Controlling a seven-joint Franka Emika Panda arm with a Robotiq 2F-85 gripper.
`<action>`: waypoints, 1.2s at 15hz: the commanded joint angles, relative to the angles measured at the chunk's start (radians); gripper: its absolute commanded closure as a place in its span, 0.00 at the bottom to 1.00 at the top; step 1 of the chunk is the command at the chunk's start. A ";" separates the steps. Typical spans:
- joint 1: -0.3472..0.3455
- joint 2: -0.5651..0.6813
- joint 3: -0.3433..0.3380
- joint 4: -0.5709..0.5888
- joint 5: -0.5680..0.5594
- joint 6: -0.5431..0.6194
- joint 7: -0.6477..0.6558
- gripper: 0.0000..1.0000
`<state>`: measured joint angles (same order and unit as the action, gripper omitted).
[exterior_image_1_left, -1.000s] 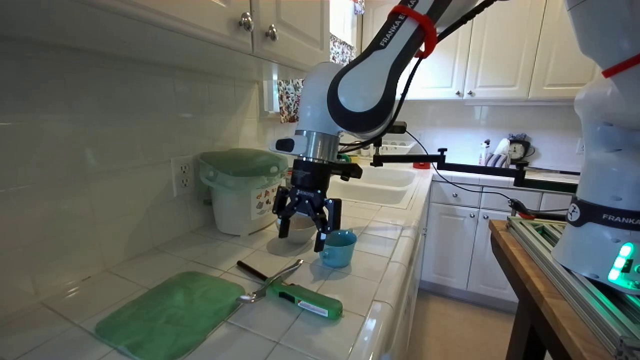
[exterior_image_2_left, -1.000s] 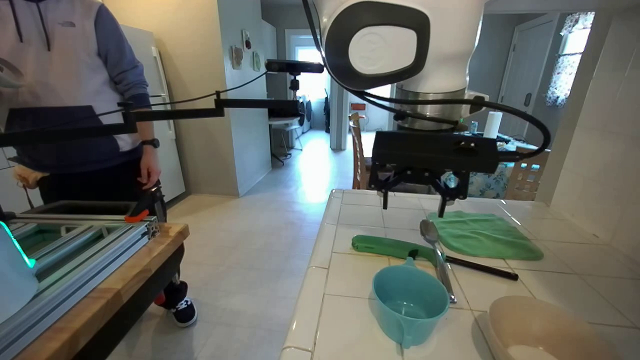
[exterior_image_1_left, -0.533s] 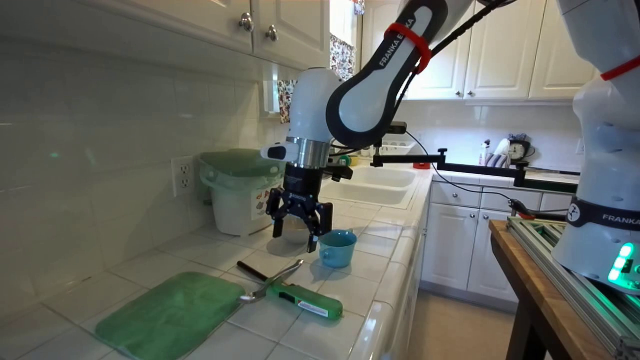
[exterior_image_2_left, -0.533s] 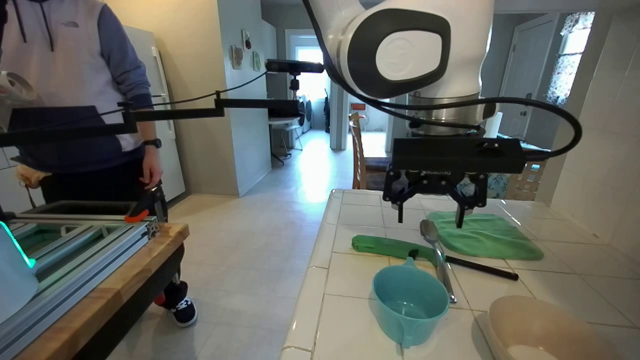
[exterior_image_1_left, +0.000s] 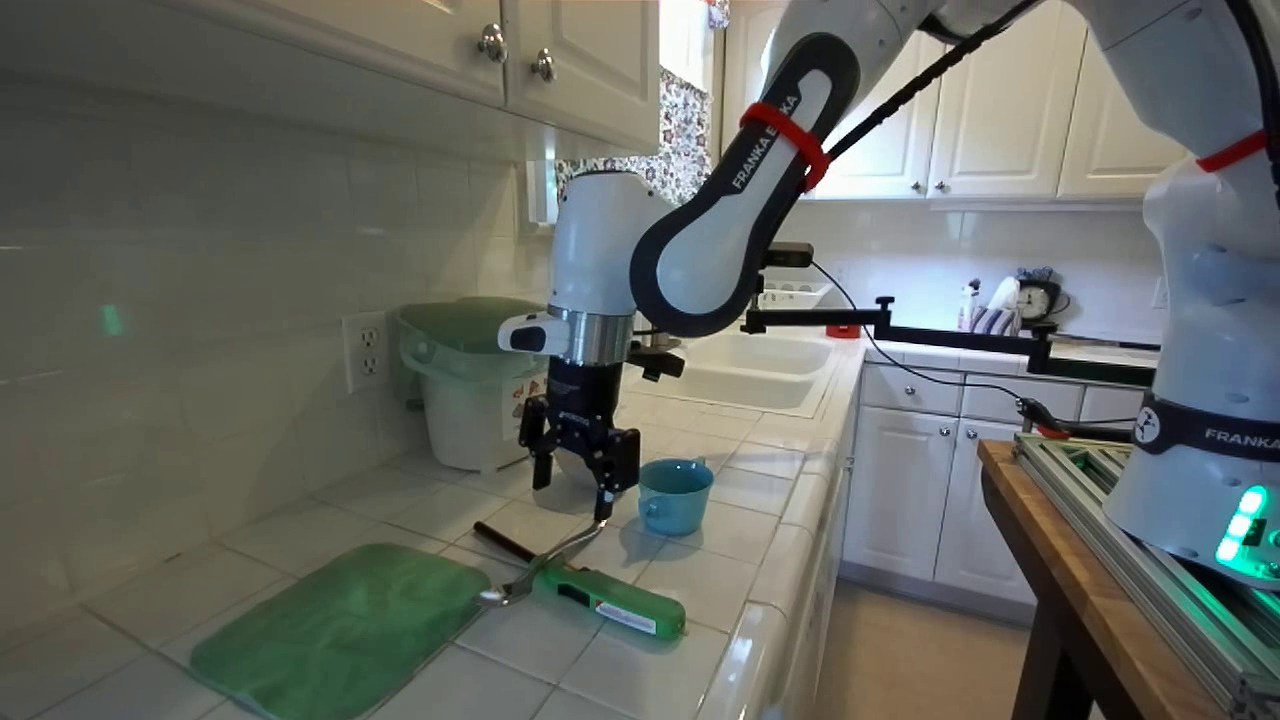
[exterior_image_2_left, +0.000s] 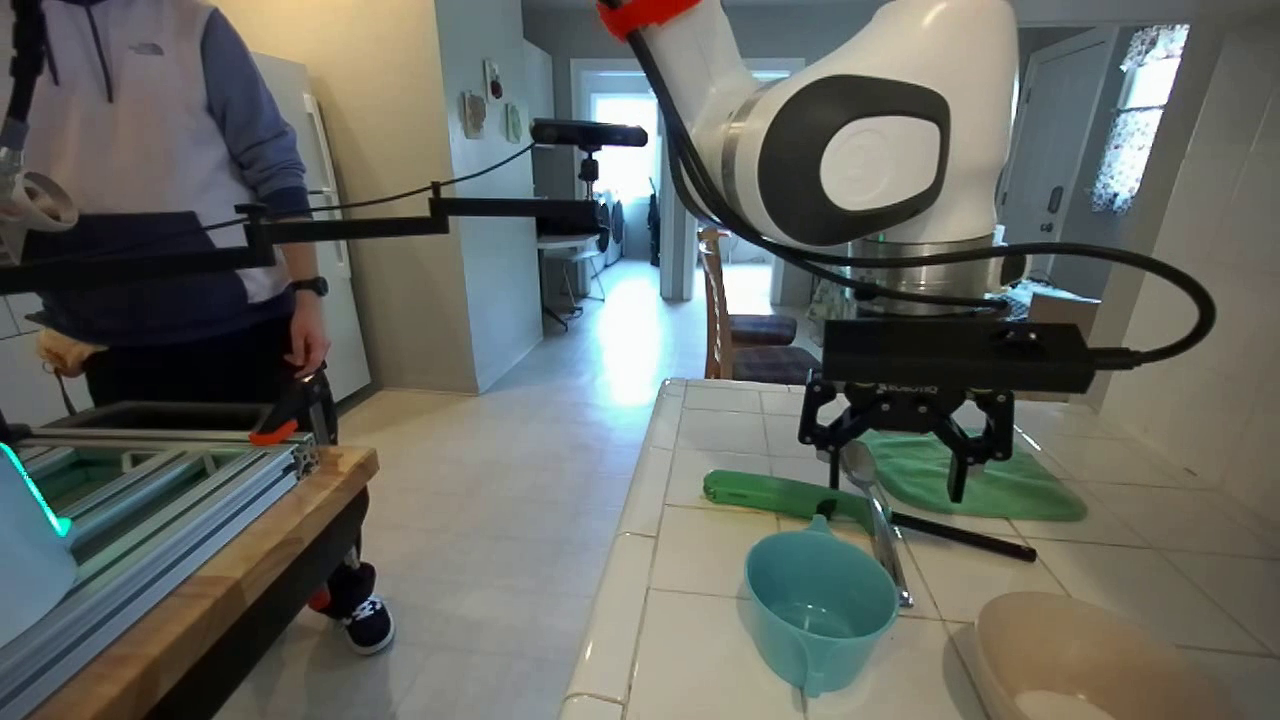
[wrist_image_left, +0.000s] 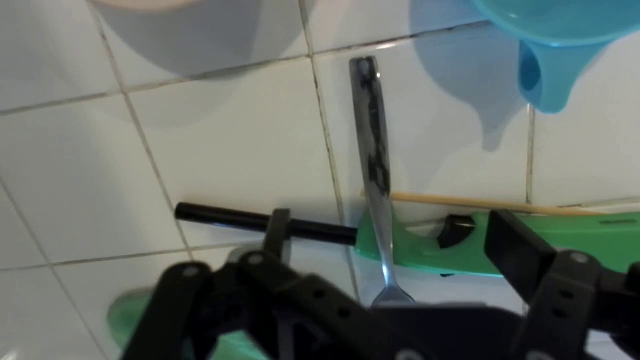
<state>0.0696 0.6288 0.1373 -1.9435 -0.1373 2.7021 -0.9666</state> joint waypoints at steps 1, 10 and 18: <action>0.010 0.050 -0.011 0.079 -0.052 -0.061 0.053 0.00; -0.048 0.112 0.022 0.118 -0.051 -0.096 -0.012 0.00; -0.029 0.125 0.004 0.112 -0.057 -0.091 0.039 0.00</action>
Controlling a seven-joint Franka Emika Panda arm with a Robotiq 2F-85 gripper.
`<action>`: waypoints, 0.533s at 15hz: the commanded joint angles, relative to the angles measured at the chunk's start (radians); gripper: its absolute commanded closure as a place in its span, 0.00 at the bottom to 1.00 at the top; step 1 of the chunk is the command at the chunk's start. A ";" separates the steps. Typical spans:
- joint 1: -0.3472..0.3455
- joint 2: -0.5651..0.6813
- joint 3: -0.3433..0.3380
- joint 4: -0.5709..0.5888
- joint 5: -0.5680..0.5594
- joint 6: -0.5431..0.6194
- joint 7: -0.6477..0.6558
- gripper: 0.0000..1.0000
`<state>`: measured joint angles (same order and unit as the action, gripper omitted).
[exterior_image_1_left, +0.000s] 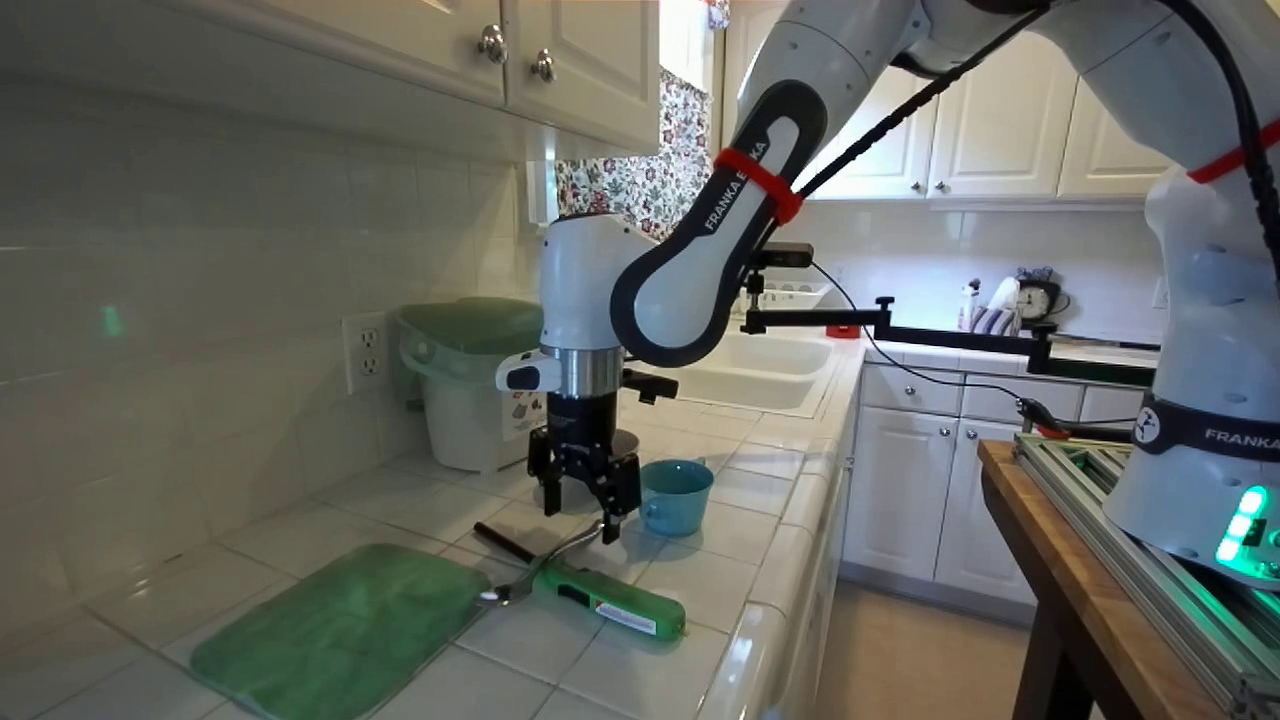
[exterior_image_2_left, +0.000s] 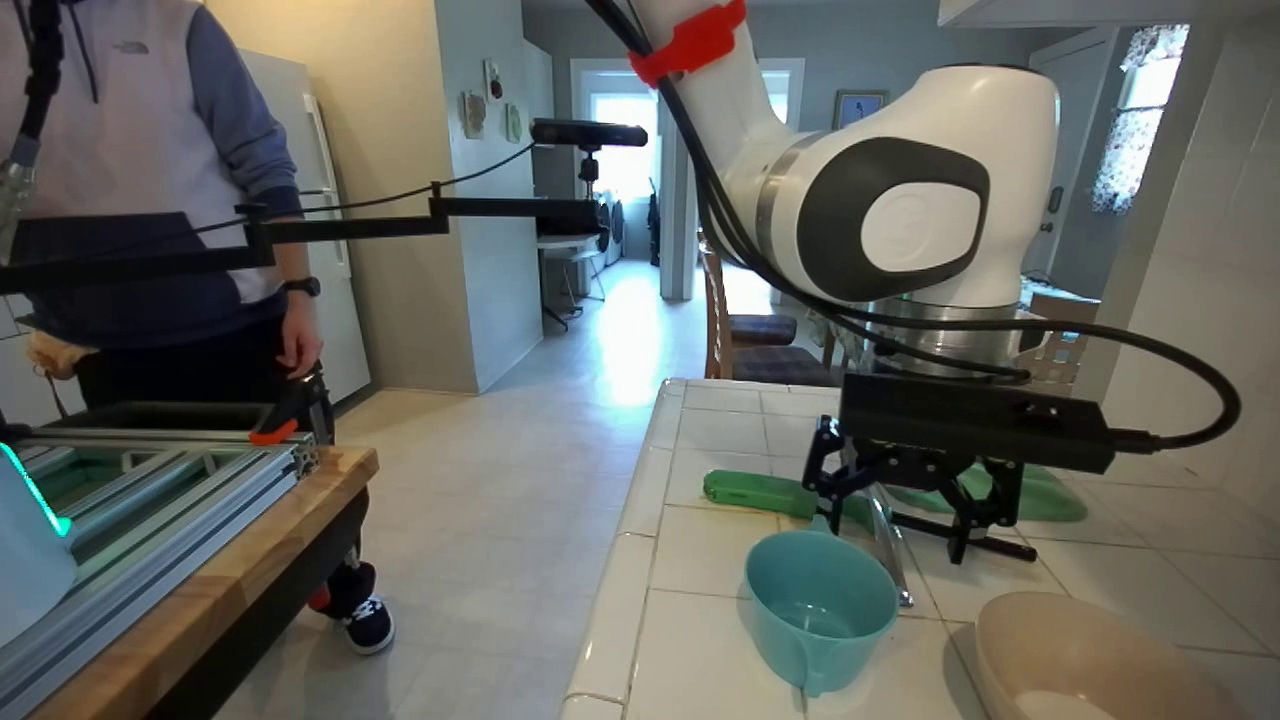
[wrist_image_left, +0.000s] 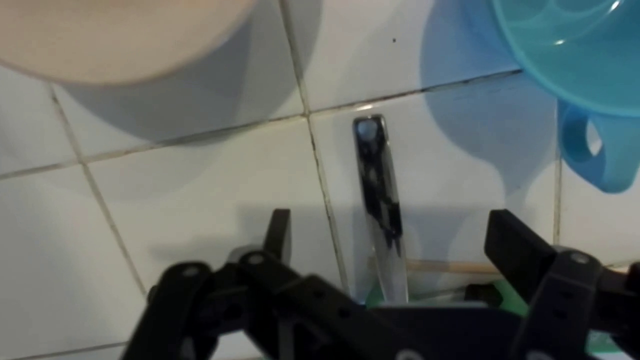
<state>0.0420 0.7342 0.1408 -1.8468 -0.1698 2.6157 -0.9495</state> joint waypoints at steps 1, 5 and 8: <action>-0.003 0.027 0.002 0.018 -0.027 -0.002 0.016 0.00; -0.002 0.038 0.001 0.019 -0.033 0.009 0.013 0.26; 0.003 0.035 -0.004 0.022 -0.048 0.016 0.017 0.38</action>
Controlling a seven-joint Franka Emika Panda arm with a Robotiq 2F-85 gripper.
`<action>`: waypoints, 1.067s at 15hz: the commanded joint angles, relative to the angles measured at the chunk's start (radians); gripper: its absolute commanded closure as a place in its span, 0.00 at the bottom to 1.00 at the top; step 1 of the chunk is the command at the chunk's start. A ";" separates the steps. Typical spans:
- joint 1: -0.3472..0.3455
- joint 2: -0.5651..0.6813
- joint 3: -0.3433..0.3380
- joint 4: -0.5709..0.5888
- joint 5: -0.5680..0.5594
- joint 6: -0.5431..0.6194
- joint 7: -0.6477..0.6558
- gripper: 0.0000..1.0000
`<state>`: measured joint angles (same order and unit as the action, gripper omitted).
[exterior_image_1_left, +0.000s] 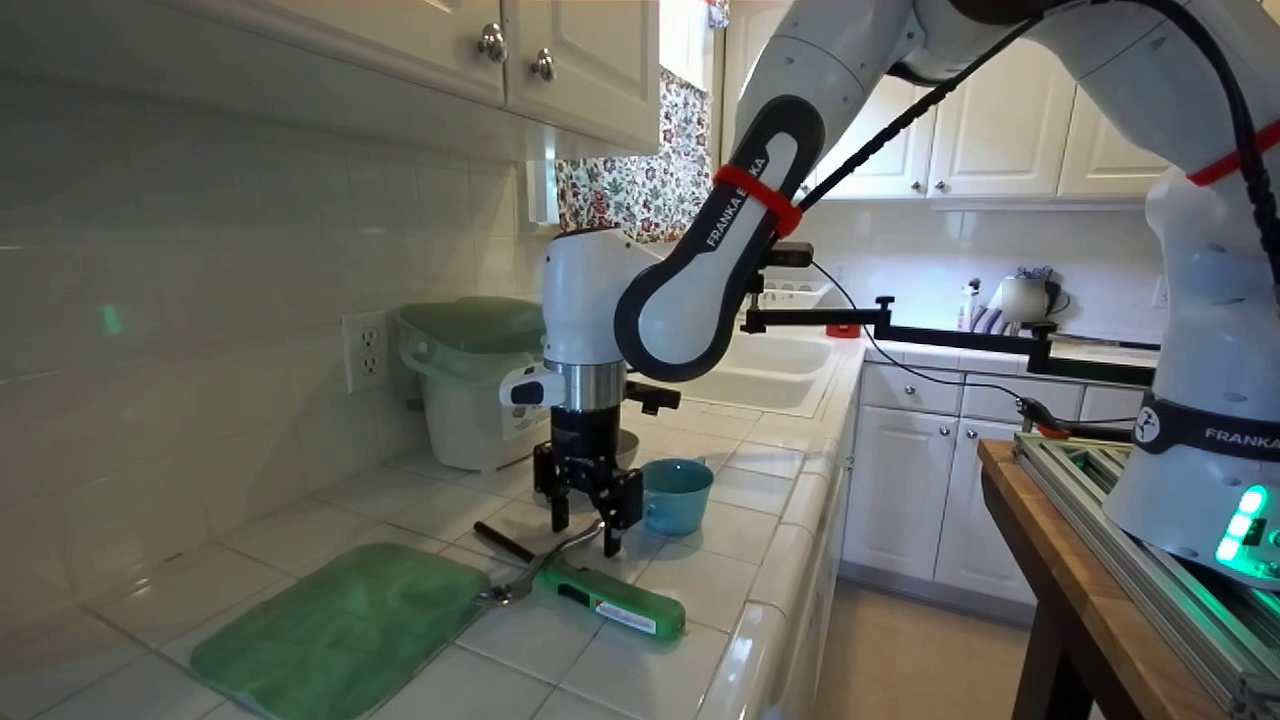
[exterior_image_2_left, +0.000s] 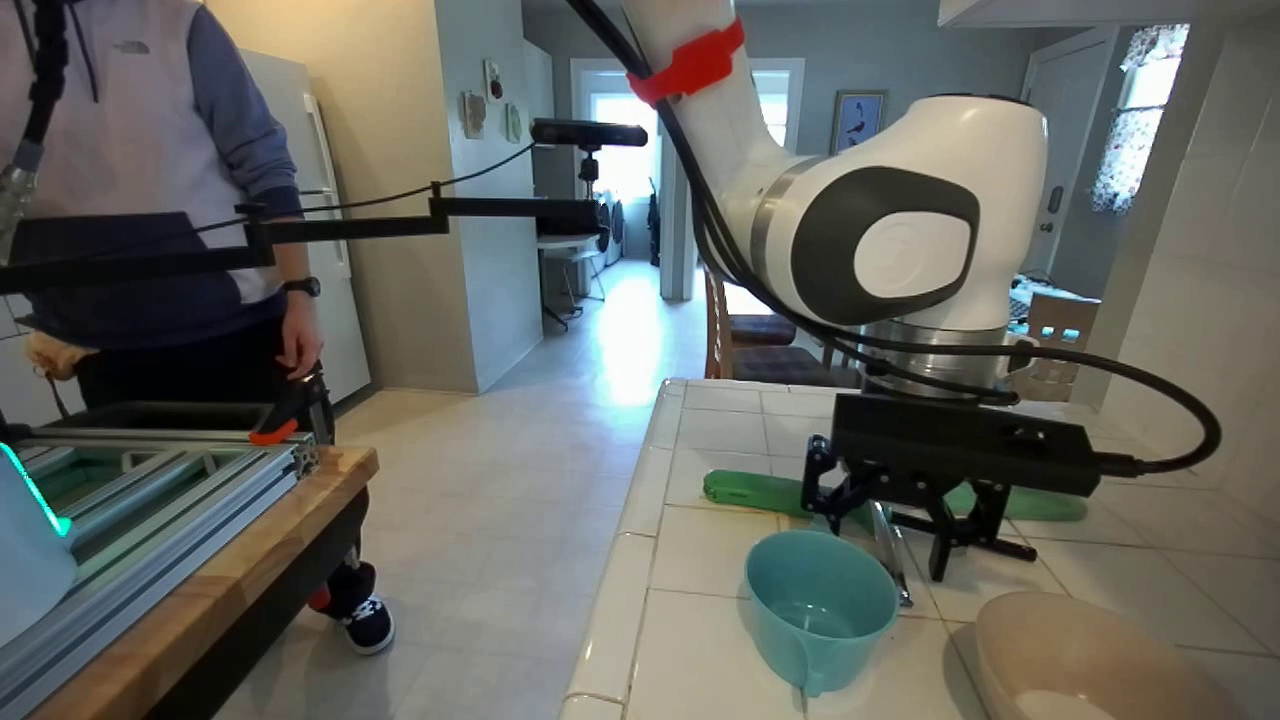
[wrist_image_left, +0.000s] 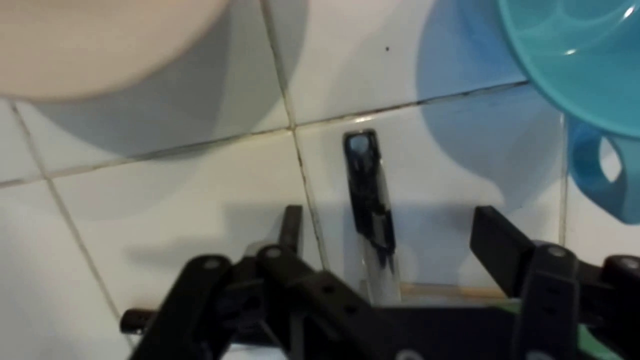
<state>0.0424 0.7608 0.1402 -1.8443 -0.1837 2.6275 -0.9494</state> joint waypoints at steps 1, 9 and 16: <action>0.002 0.009 -0.002 0.021 -0.037 0.006 0.015 0.45; 0.011 0.014 -0.003 0.036 -0.053 -0.026 0.009 1.00; 0.008 0.002 0.003 0.029 -0.069 -0.021 -0.002 0.95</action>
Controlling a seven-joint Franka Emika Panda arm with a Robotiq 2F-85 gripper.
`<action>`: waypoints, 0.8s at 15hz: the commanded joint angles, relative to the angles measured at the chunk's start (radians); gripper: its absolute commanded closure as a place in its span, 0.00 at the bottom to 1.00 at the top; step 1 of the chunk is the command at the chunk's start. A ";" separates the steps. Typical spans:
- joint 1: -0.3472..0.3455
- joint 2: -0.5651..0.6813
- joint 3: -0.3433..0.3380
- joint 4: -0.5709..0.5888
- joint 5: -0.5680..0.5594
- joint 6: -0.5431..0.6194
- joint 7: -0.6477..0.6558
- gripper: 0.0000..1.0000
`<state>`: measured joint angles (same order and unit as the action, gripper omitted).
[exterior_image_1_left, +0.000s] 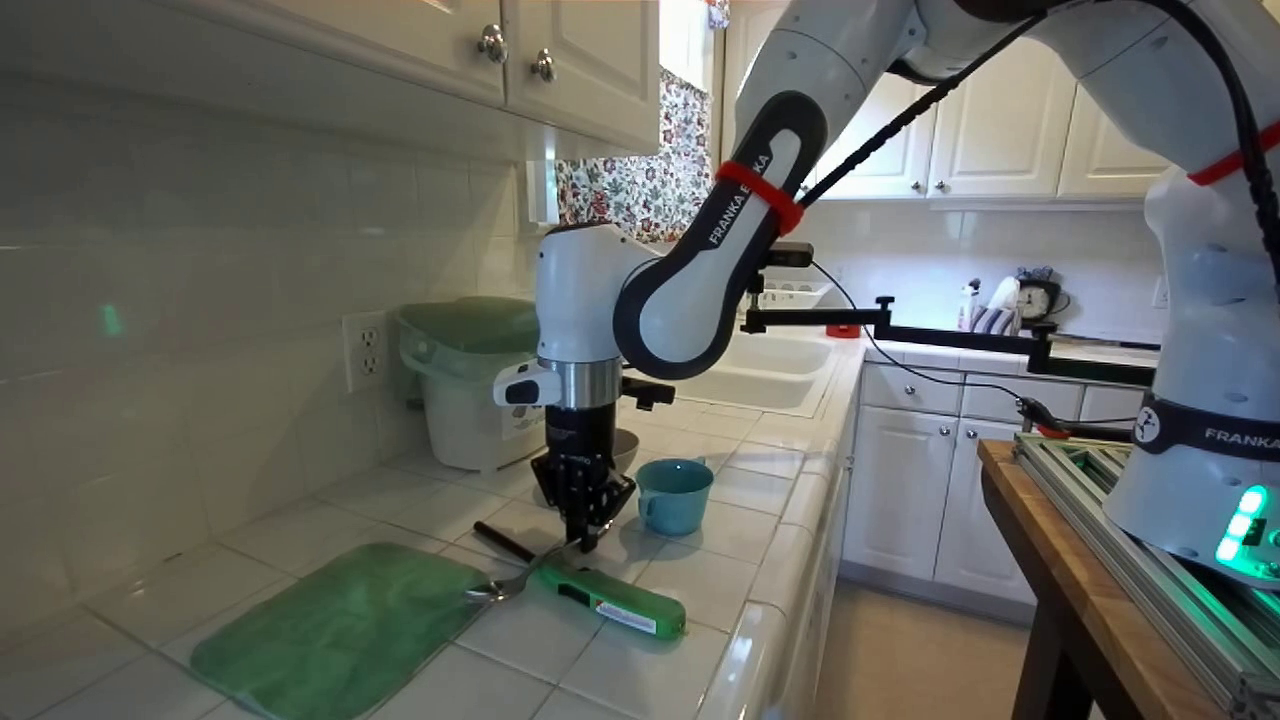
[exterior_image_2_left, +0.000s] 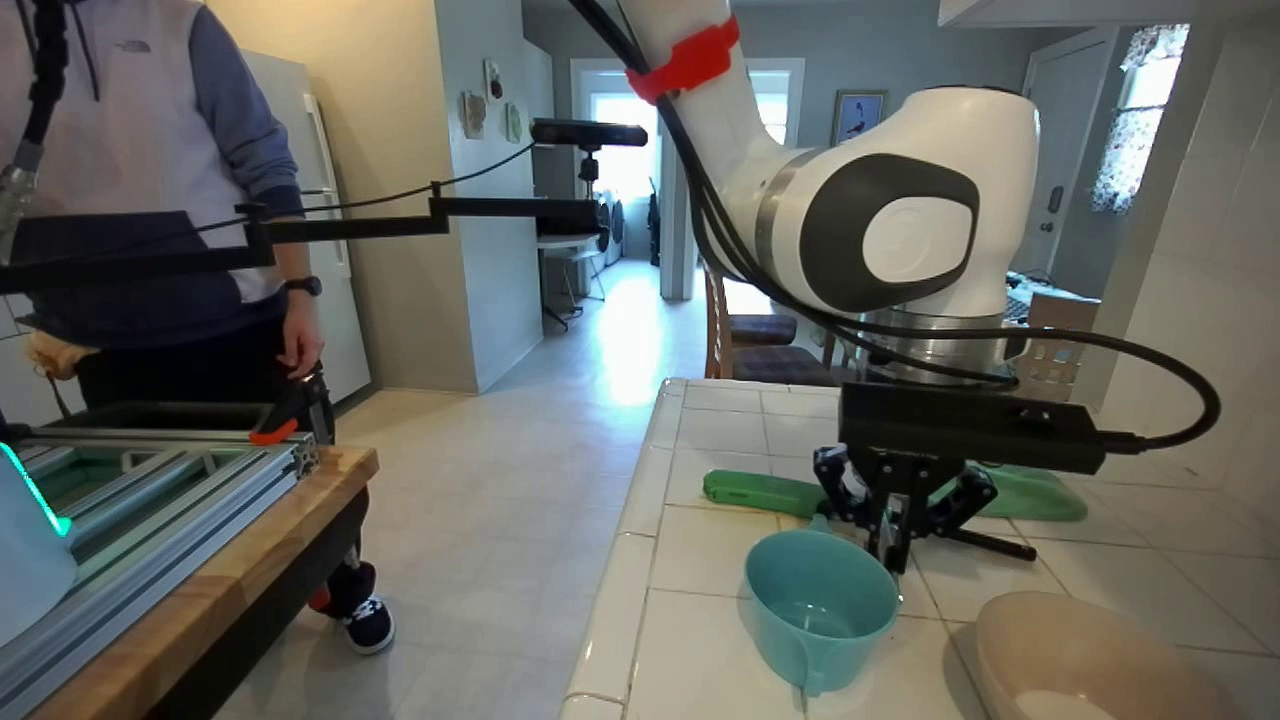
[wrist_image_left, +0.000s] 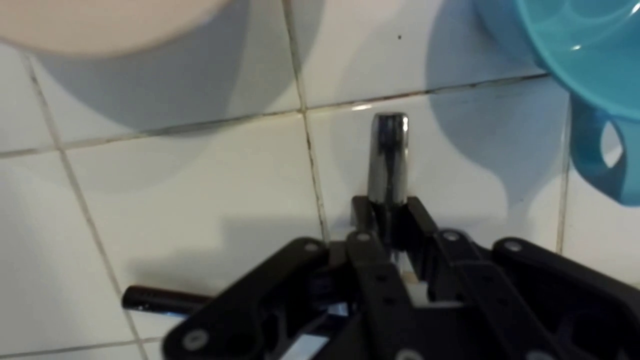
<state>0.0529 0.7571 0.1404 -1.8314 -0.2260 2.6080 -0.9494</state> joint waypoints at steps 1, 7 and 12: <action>-0.004 0.000 0.006 0.011 -0.026 0.001 -0.003 0.95; -0.025 -0.047 0.026 -0.020 -0.013 0.005 -0.019 0.95; -0.032 -0.108 0.014 -0.040 -0.014 -0.006 -0.009 0.95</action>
<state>0.0357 0.6975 0.1483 -1.8357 -0.2285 2.6120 -0.9507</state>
